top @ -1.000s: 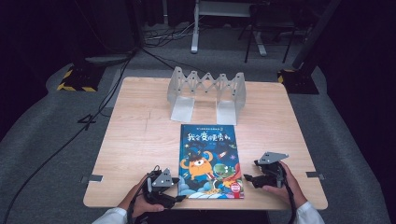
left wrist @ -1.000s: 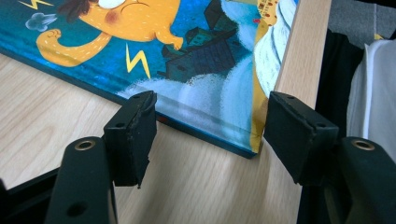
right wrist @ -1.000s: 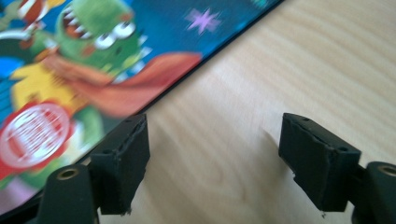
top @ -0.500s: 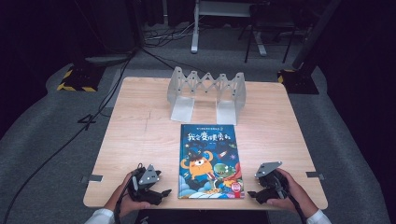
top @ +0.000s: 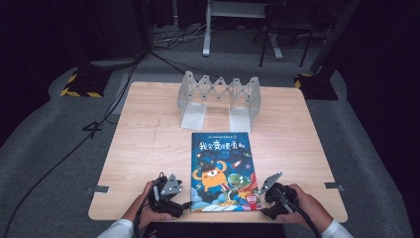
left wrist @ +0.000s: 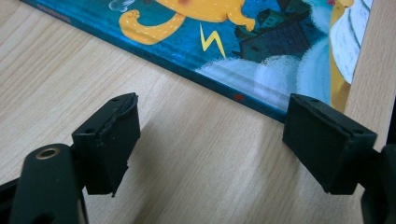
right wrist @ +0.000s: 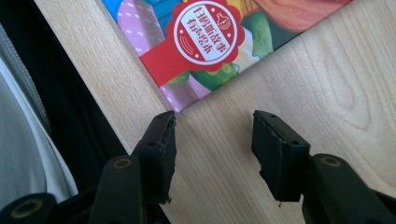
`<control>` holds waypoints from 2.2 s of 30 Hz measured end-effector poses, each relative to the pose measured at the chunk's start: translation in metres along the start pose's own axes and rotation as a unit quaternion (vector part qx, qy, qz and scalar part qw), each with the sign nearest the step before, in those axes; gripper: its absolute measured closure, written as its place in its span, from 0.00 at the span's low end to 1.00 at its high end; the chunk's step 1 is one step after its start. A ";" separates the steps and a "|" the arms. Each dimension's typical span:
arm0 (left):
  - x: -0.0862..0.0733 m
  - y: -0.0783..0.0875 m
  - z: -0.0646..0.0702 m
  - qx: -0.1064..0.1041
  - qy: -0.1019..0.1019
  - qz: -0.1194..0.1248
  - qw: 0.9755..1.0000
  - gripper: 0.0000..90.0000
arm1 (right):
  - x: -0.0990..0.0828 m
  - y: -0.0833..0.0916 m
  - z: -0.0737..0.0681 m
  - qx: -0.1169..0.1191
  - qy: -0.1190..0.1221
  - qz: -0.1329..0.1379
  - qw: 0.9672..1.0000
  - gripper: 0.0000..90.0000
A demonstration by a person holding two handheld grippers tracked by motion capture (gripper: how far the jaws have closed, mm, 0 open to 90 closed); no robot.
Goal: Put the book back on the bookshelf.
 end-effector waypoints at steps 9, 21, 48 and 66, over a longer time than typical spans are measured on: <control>0.002 -0.003 0.004 -0.007 -0.006 -0.001 1.000 0.21 | 0.007 0.000 -0.004 0.010 0.027 -0.020 0.999 0.70; 0.002 -0.002 0.003 -0.007 -0.004 0.000 1.000 0.21 | 0.003 -0.001 -0.008 0.001 -0.001 0.043 0.999 0.69; 0.001 -0.001 0.002 -0.005 -0.004 0.000 1.000 0.21 | 0.013 0.005 0.017 0.141 0.023 0.284 0.948 0.27; 0.000 -0.001 0.002 -0.005 -0.003 0.000 1.000 0.21 | 0.014 0.006 0.039 0.141 -0.024 0.324 0.935 0.28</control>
Point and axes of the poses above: each handheld gripper's, and its own axes: y roughly backward along the jaws, x roughly out of its top, z roughly to its right, the point moved 4 cm from there along -y, roughly forward along the jaws, and after that the axes turned 5 degrees about y, right-handed, at the moved point
